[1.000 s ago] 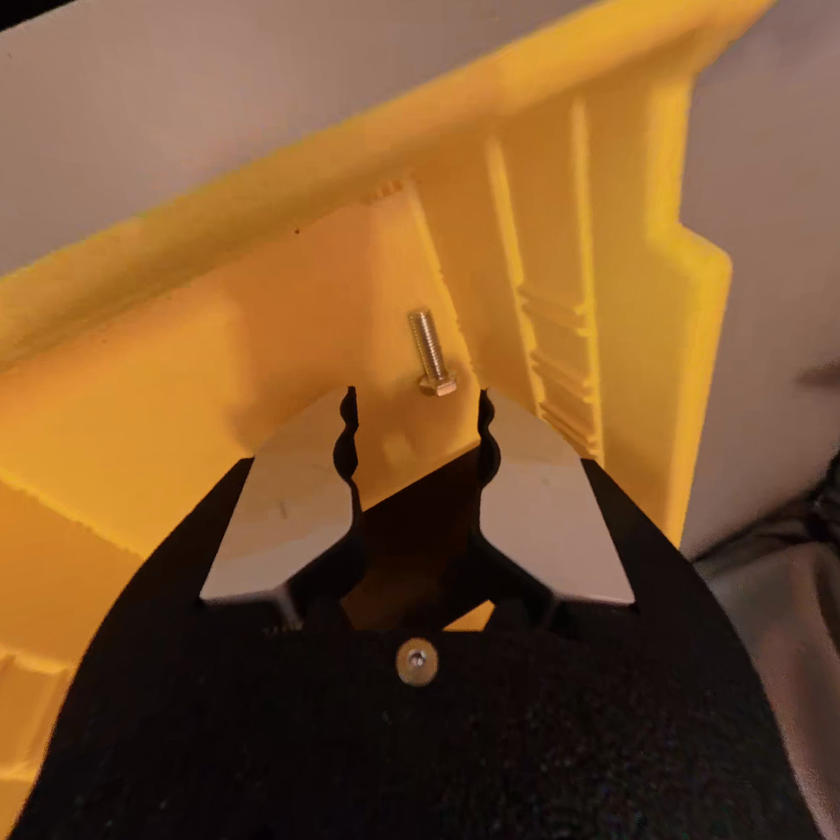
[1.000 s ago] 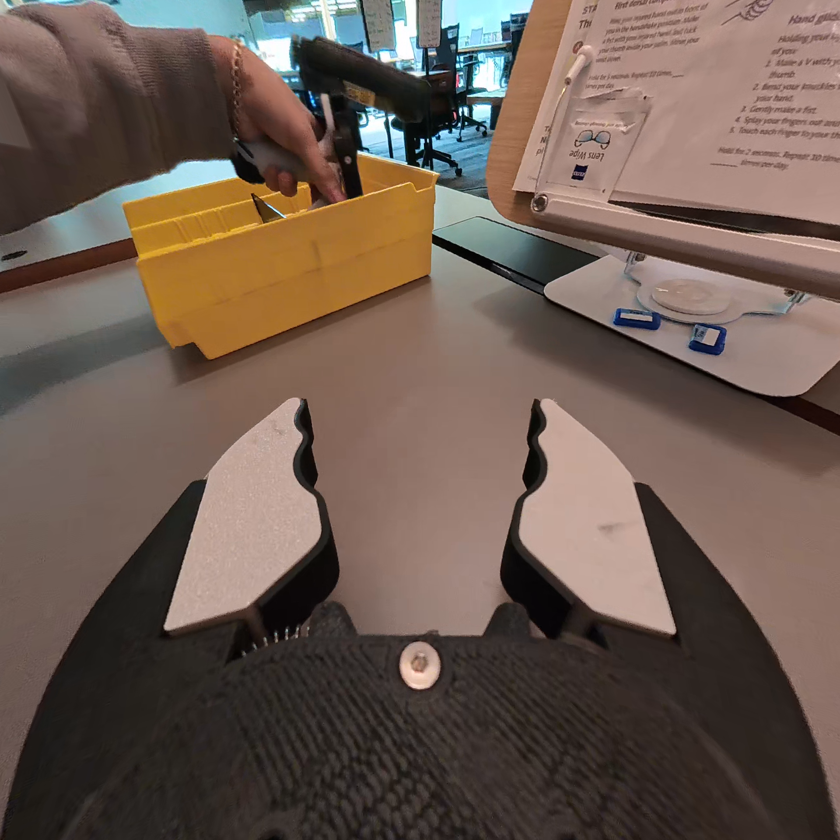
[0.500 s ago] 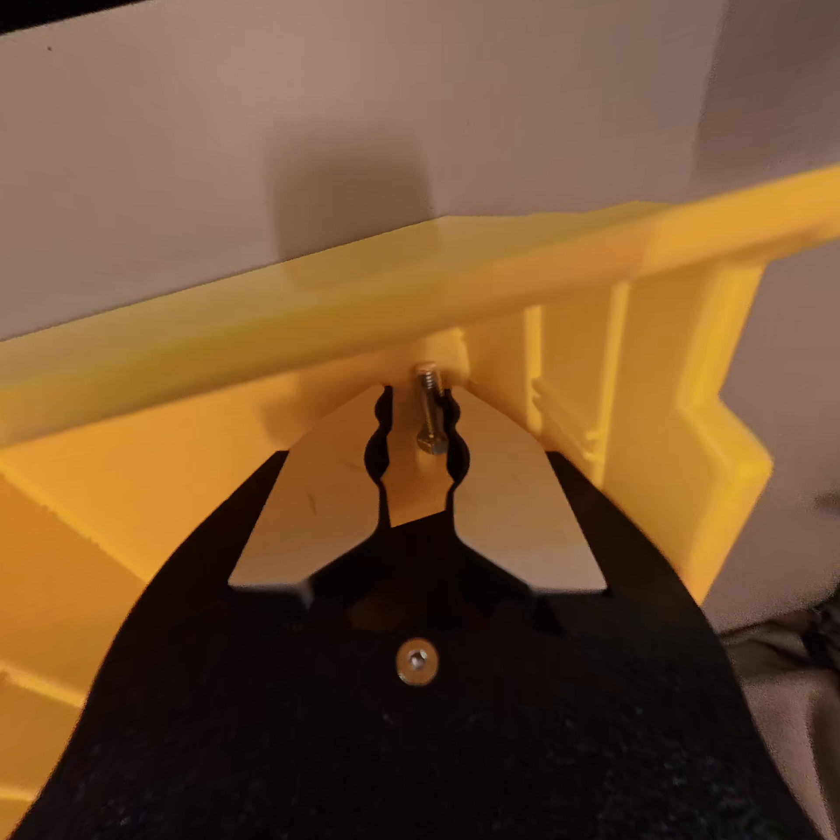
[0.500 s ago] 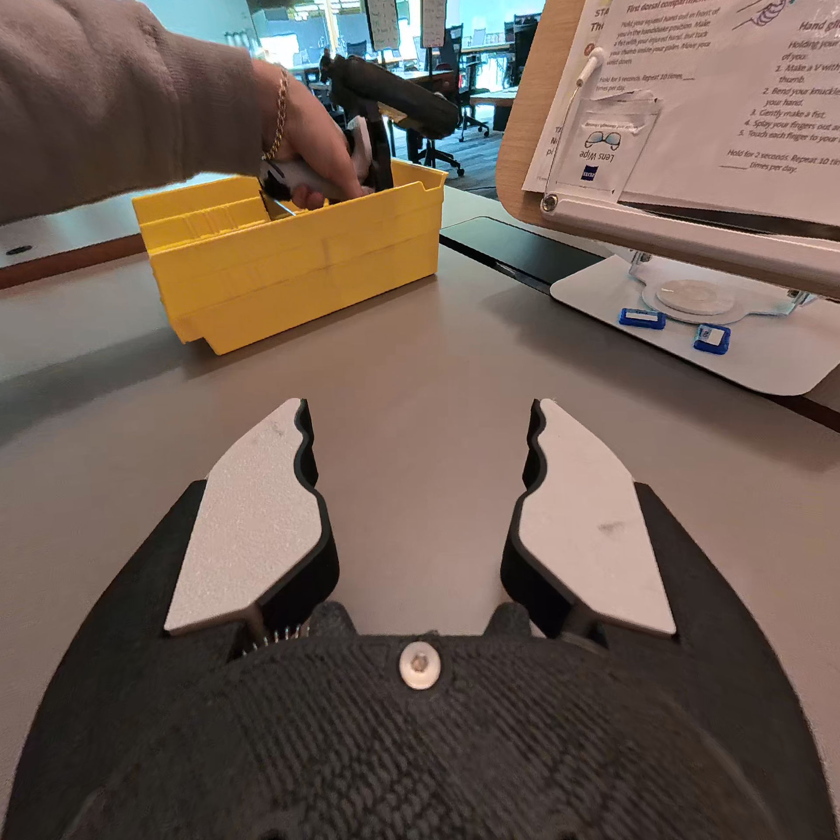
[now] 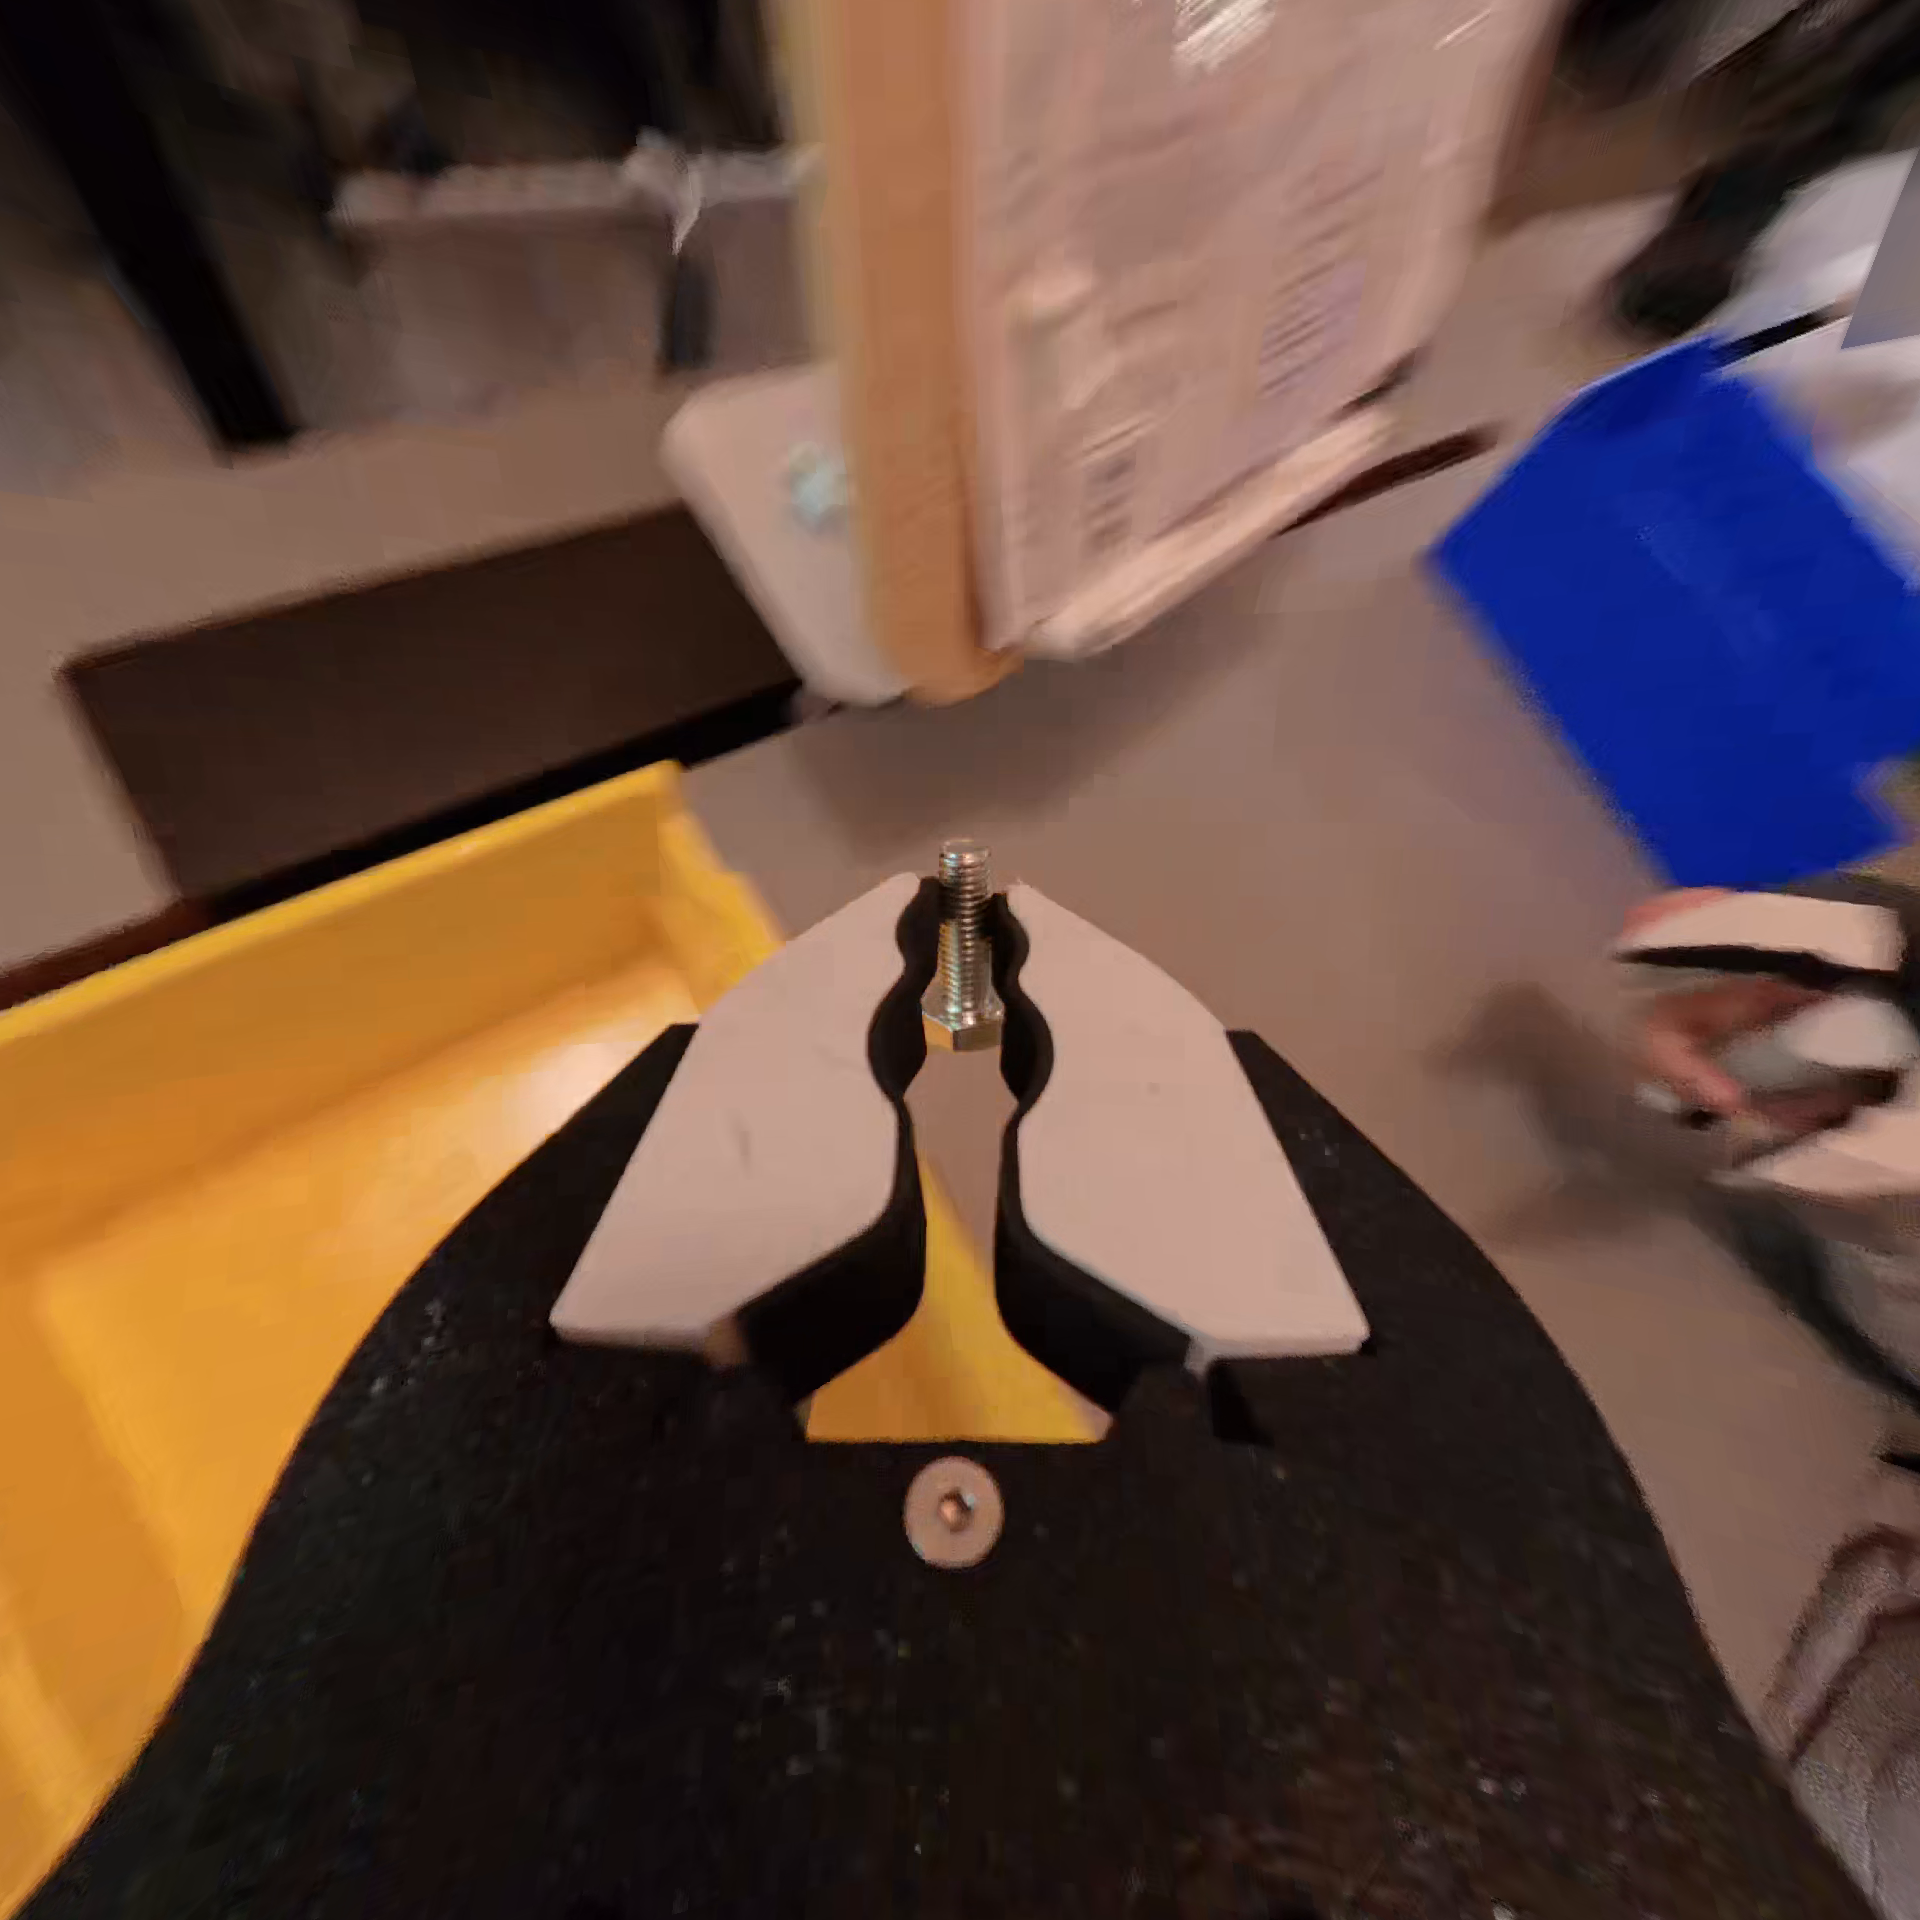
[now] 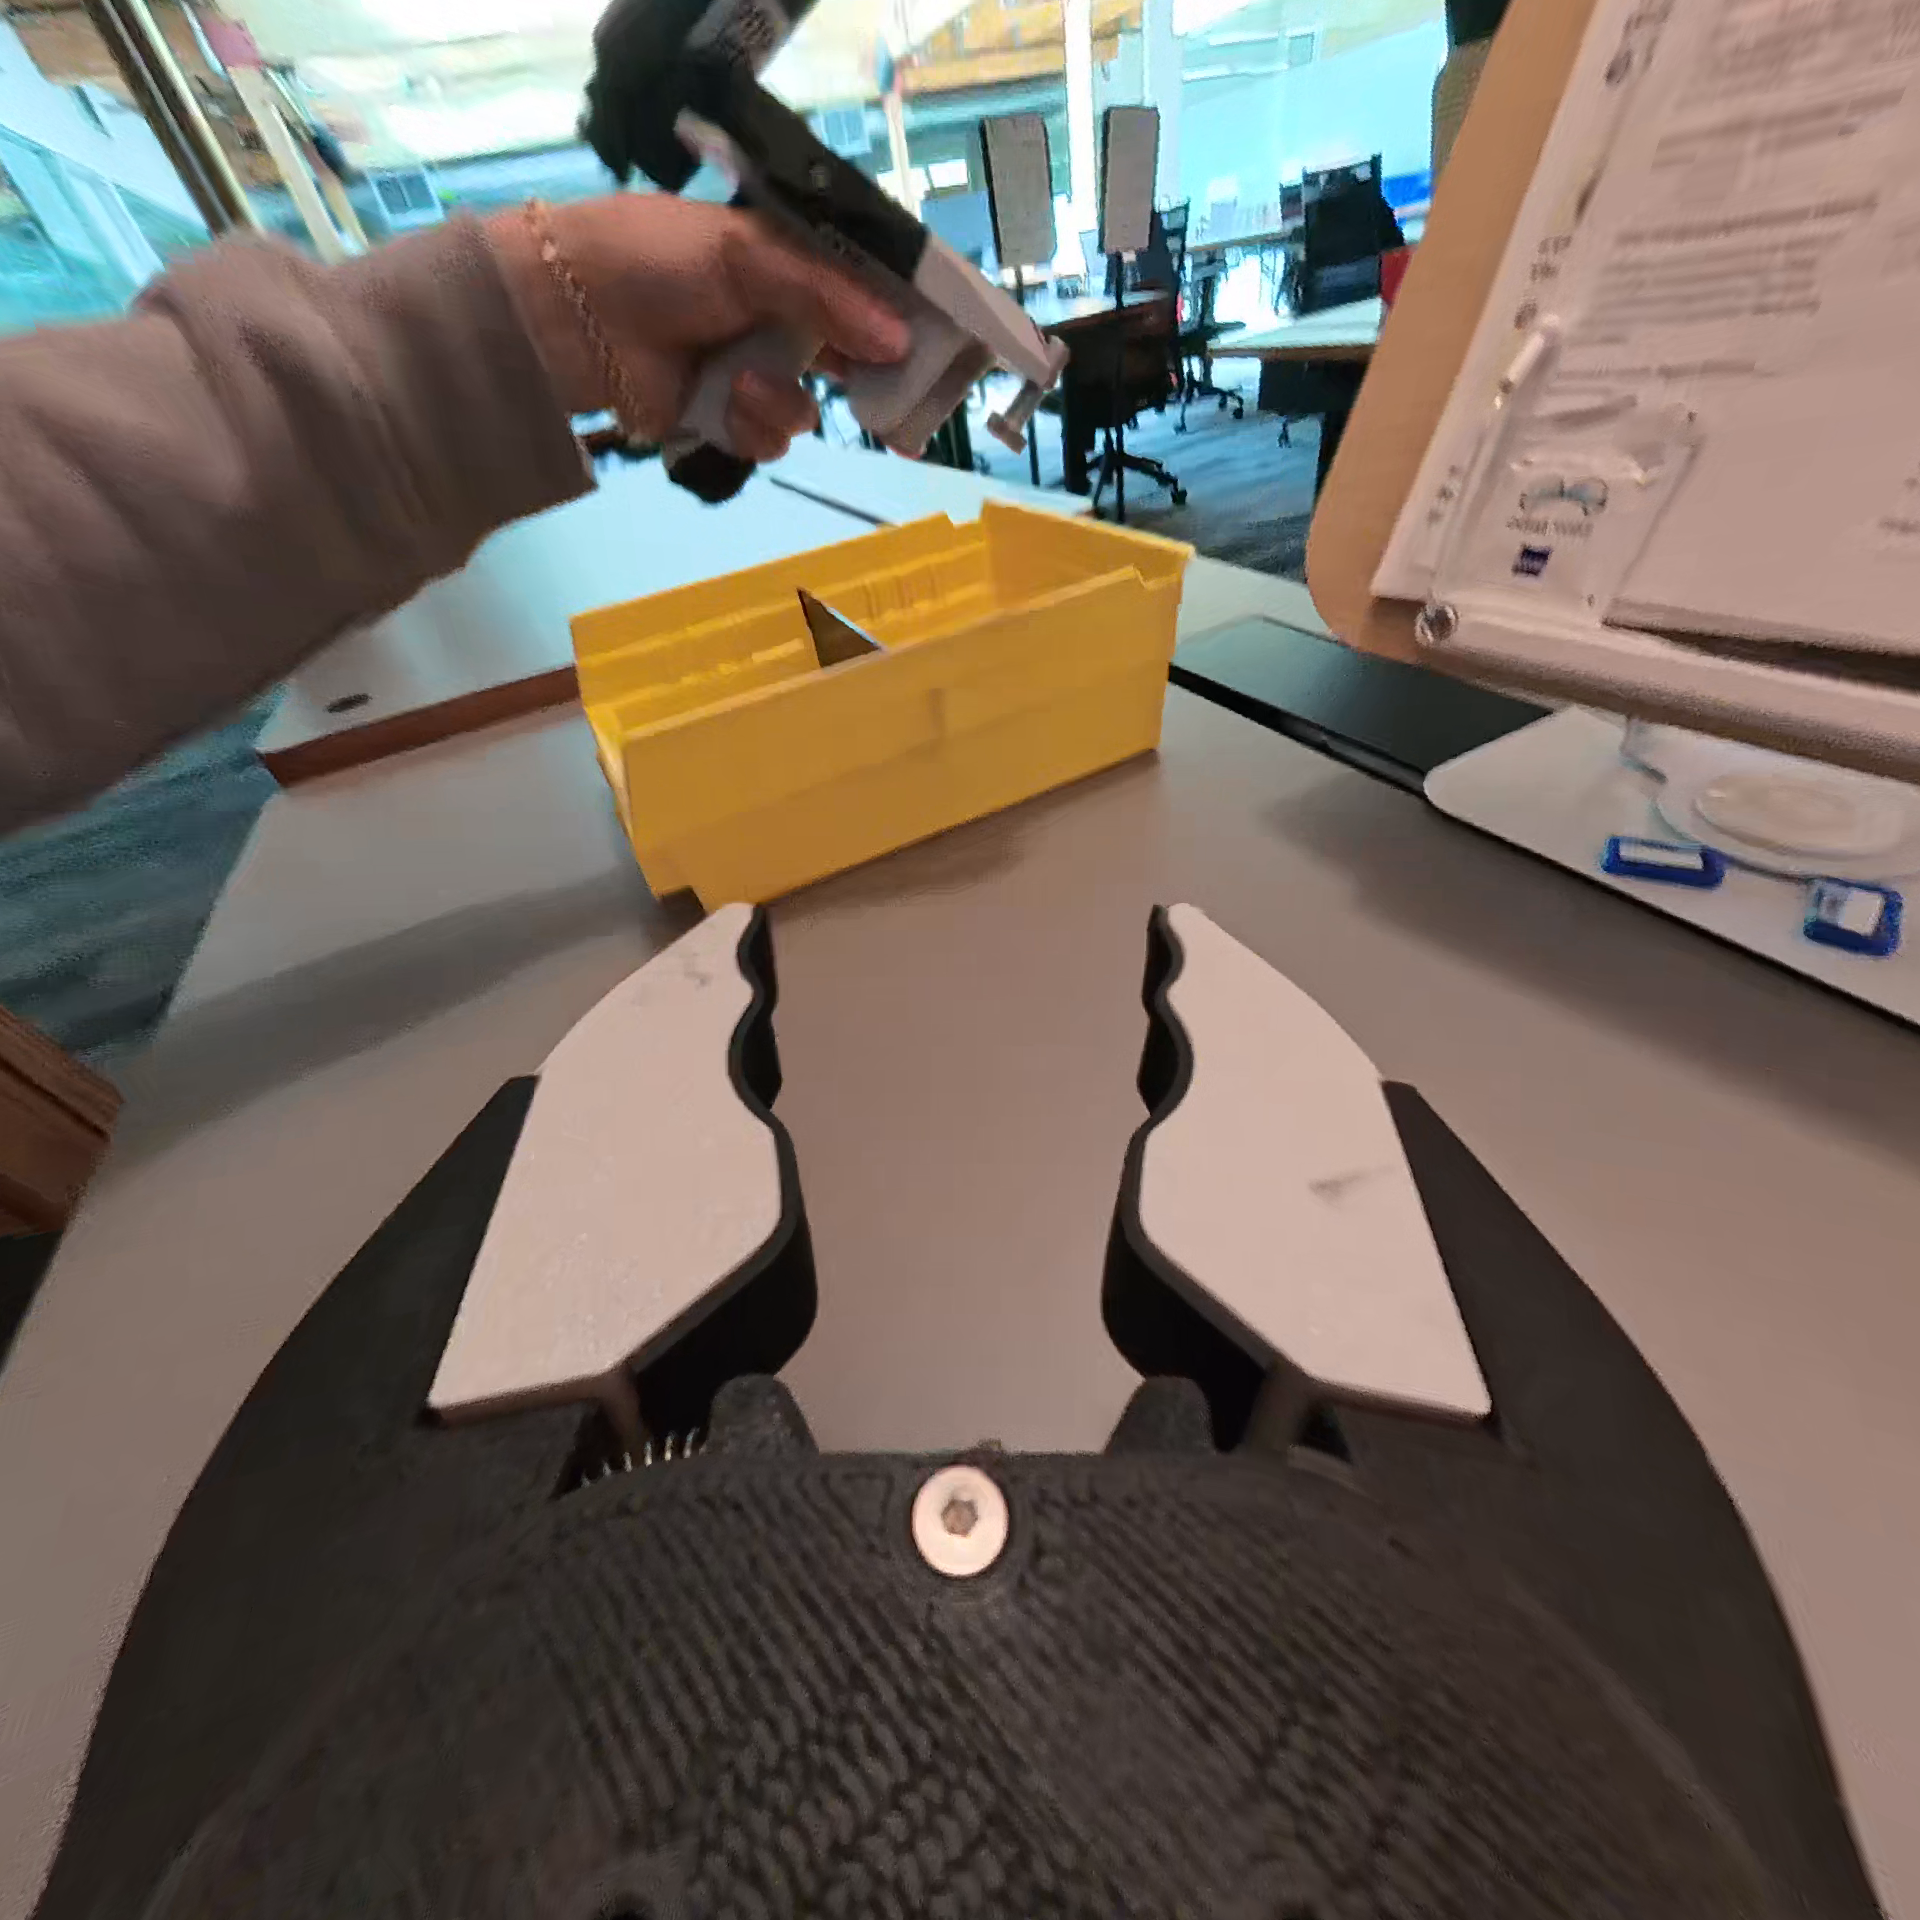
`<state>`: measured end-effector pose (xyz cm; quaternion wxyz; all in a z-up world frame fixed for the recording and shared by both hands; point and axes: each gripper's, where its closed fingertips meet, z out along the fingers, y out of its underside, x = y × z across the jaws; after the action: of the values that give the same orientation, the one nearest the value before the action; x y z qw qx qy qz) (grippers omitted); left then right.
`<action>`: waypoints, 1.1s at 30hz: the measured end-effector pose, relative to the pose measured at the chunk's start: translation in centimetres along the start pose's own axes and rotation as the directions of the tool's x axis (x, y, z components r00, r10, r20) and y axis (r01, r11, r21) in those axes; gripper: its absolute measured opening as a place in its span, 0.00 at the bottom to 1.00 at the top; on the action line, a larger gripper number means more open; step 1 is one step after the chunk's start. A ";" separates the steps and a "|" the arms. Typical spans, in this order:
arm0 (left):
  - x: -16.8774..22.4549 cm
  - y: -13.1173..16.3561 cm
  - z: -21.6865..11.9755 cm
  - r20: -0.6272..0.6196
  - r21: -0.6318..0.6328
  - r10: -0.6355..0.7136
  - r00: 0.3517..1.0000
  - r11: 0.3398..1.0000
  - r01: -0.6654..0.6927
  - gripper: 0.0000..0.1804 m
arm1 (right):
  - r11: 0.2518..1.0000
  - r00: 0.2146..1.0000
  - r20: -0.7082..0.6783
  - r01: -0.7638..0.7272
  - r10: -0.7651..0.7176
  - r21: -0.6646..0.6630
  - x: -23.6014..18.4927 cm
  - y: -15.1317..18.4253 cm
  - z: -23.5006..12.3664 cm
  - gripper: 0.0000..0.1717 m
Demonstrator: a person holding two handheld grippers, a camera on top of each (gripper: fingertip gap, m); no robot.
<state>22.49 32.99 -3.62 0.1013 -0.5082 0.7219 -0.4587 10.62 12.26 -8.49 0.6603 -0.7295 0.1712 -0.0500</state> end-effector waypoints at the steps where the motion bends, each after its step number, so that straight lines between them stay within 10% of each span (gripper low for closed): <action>1: 2.7 -0.6 -0.8 -0.072 0.080 0.029 0.997 0.997 -0.023 0.05 | 1.000 1.000 0.007 -0.012 0.012 0.029 -0.3 -0.9 0.2 0.39; 12: 22.6 5.7 -0.5 -0.435 0.492 0.349 0.830 0.864 -0.106 0.05 | 0.987 0.990 0.140 -0.057 0.035 0.152 -5.3 -4.9 0.1 0.25; 33: 29.2 9.5 3.9 -0.407 0.491 0.442 0.799 0.844 -0.216 0.05 | 0.986 0.997 0.046 0.050 -0.058 0.161 -5.0 -2.3 -4.9 0.07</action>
<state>5.26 7.29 -3.75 0.0956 -0.1990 0.6849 -0.6944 4.90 9.40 -4.89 0.7192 -0.6796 0.1301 -0.0632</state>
